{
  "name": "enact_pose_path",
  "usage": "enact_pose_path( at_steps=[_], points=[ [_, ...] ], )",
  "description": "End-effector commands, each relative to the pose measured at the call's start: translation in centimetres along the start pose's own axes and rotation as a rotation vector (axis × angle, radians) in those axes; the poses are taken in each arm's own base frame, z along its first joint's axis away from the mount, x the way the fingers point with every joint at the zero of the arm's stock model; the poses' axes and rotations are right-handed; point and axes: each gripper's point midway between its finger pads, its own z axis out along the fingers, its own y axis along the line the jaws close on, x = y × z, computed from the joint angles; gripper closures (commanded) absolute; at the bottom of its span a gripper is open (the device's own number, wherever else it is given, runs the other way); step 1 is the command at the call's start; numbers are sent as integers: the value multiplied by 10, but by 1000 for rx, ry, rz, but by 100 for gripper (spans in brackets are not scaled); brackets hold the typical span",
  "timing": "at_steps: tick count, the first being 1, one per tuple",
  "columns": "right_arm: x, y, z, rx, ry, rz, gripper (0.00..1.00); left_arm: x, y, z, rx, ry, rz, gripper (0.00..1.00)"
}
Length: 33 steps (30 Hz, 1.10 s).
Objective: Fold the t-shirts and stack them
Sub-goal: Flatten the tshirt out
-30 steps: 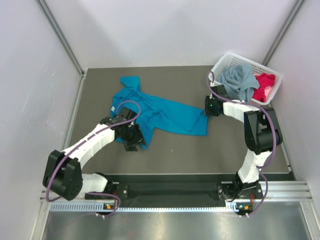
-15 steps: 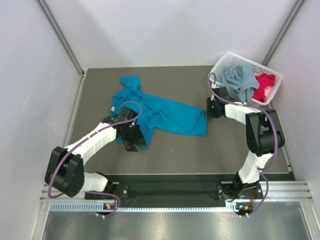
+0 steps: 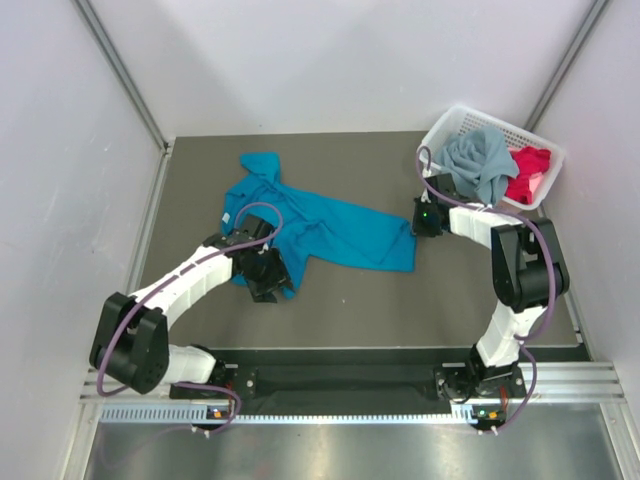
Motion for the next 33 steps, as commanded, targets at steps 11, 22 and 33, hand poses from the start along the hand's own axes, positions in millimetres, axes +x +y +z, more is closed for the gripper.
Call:
enact_pose_path(
  at_steps=[11, 22, 33],
  points=[
    [-32, 24, -63, 21, -73, -85, 100, -7, 7, 28, -3, -4, -86, 41],
    [-31, 41, -87, -20, -109, -112, 100, -29, 10, 50, -35, -90, -68, 46],
    [-32, 40, -101, 11, -140, -125, 100, -32, -2, 57, 9, -65, -52, 97]
  ],
)
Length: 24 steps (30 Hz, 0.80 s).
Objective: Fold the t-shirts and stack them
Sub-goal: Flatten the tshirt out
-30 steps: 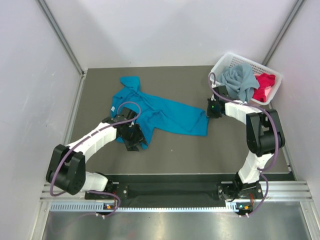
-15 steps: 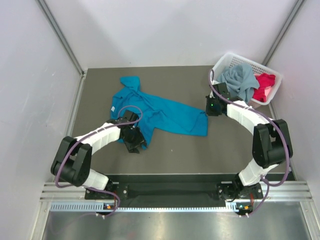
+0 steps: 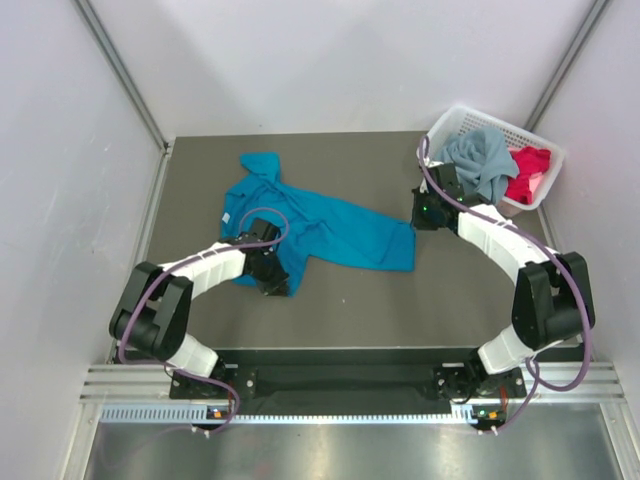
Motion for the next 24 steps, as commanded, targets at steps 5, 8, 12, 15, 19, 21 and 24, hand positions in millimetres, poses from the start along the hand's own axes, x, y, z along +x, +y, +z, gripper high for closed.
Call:
enact_pose_path(
  at_steps=[5, 8, 12, 15, 19, 21, 24],
  points=[
    [-35, -14, -27, 115, -130, -64, 100, -35, -32, -52, 82, -153, 67, 100],
    [-49, -29, -37, 203, -166, -106, 97, -63, -39, -106, 95, -289, 81, 100],
    [-53, -27, -46, 189, -198, -118, 96, -92, -42, -182, 129, -472, 74, 100],
    [-47, -18, -51, 136, -205, -128, 94, -98, -39, -222, 180, -566, 64, 100],
    [-30, -2, -58, 35, -173, -143, 87, -89, -40, -255, 254, -608, 64, 100],
    [-33, 5, -71, -6, -219, -128, 100, -87, -43, -268, 285, -629, 69, 100],
    [-33, 4, -84, -17, -278, -95, 100, -85, -45, -288, 318, -675, 76, 100]
  ],
)
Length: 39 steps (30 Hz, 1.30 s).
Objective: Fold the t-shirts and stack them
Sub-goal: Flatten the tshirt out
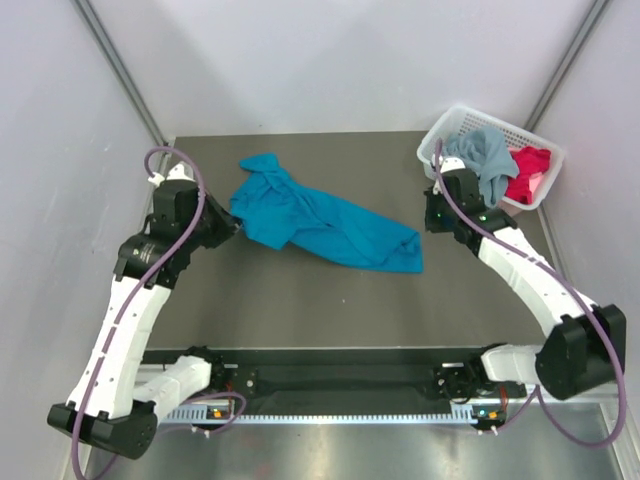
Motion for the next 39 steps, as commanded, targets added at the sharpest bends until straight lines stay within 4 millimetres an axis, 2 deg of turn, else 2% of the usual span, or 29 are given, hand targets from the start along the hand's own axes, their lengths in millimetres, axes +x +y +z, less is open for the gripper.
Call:
enact_pose_path(
  at_steps=[1, 3, 4, 5, 6, 8, 9, 12, 14, 18, 20, 31, 39],
  points=[
    [-17, 12, -18, -66, -105, 31, 100, -15, -10, -22, 31, -45, 20, 100],
    [-8, 21, -14, -112, -58, 27, 100, -14, -10, -23, 31, -34, 31, 100],
    [2, 22, -12, -118, -5, 28, 77, -11, -9, -22, 28, -24, 31, 100],
    [13, 23, -3, -105, 47, 49, 66, -5, -7, -19, 31, 0, 27, 100],
    [16, 23, 0, -99, 62, 54, 61, 8, -6, -11, 50, 44, 28, 100],
    [24, 26, 10, -99, 75, 66, 60, 23, -6, -7, 87, 84, 8, 100],
    [28, 27, 14, -97, 83, 77, 58, 37, 5, 3, 67, 118, -3, 100],
    [48, 32, 27, -98, 159, 107, 57, 55, 15, 10, 64, 154, -28, 100],
    [62, 35, 34, -96, 203, 107, 53, 59, 18, 13, 59, 164, -24, 100],
    [74, 36, 47, -80, 214, 72, 52, 64, 22, 20, 39, 192, -4, 100],
    [79, 28, 52, -33, 236, 64, 55, 65, 21, 24, 41, 206, -2, 100],
    [100, 21, 60, 27, 281, 122, 61, 69, 20, 38, 41, 237, -2, 100],
    [88, 21, 69, 28, 215, 152, 62, 71, 22, 41, 29, 248, 1, 100]
  ],
)
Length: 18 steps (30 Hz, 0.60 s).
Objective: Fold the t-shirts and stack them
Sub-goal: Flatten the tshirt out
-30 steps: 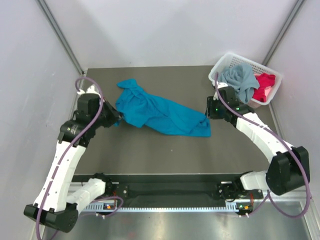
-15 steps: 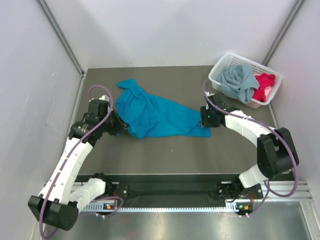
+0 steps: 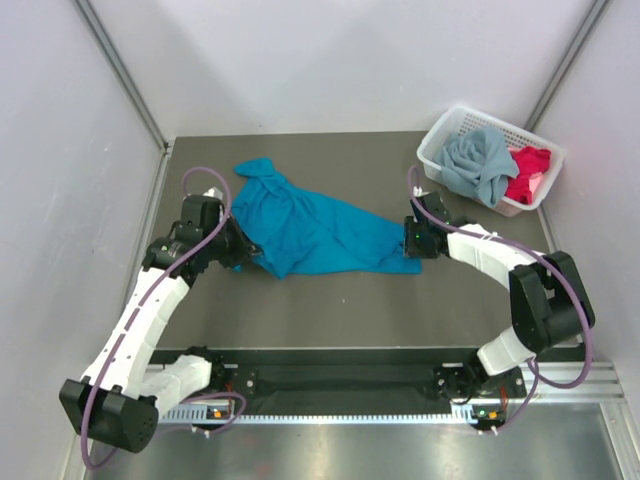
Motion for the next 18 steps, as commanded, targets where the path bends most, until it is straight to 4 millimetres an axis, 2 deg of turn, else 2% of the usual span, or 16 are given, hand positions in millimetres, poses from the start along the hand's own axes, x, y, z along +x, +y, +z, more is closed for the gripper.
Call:
enact_pose_path(
  at_steps=[1, 8, 14, 18],
  points=[
    [-23, 6, 2, -16, -85, 16, 62, -9, -9, 0, 39, -28, 18, 100],
    [-20, 8, 7, -24, -89, 52, 63, -9, -9, 3, 39, -21, 16, 100],
    [-27, 4, 12, -1, -123, 60, 63, -7, -8, 3, 36, -16, 20, 100],
    [-32, 2, 14, 15, -138, 62, 68, -6, -7, 1, 35, -15, 23, 100]
  ],
)
